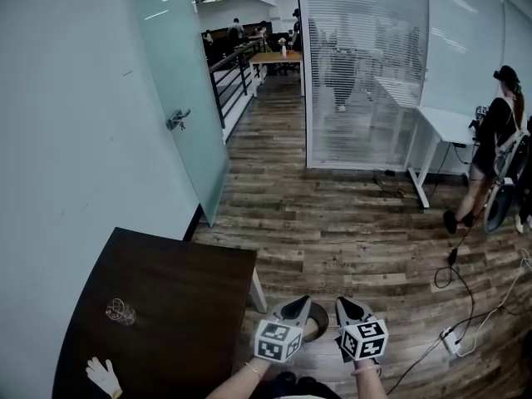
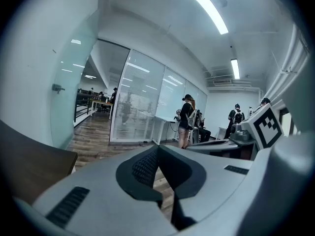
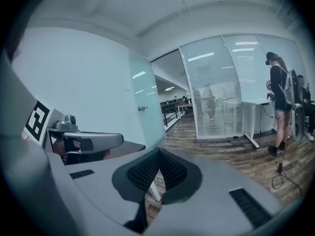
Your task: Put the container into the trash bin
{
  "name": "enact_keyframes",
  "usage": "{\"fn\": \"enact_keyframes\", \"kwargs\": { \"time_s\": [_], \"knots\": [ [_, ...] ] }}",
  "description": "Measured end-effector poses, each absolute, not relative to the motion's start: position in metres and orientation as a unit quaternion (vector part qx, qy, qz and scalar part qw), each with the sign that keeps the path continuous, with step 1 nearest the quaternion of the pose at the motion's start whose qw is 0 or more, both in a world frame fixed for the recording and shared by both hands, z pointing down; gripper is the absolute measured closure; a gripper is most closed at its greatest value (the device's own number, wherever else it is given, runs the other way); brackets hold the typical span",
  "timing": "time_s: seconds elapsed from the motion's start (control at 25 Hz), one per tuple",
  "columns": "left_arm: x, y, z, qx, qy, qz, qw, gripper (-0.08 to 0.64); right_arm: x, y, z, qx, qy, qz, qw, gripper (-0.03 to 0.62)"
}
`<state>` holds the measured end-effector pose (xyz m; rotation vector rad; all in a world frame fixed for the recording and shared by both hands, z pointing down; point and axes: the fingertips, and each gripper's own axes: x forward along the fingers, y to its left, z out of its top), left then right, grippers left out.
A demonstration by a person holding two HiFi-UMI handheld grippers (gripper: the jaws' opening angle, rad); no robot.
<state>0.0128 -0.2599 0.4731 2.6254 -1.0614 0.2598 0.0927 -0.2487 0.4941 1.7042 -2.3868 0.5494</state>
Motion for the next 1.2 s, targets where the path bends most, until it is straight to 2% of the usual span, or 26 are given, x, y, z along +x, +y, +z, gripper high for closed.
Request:
{"fn": "enact_keyframes", "kwargs": {
  "time_s": [0.52, 1.2],
  "knots": [
    [0.013, -0.239, 0.433, 0.925, -0.355, 0.08, 0.114, 0.541, 0.093, -0.226, 0.445, 0.575, -0.805, 0.126, 0.068, 0.584],
    [0.02, -0.241, 0.42, 0.928, -0.346, 0.081, 0.112, 0.541, 0.11, -0.225, 0.413, 0.589, -0.801, 0.084, 0.06, 0.586]
  ]
}}
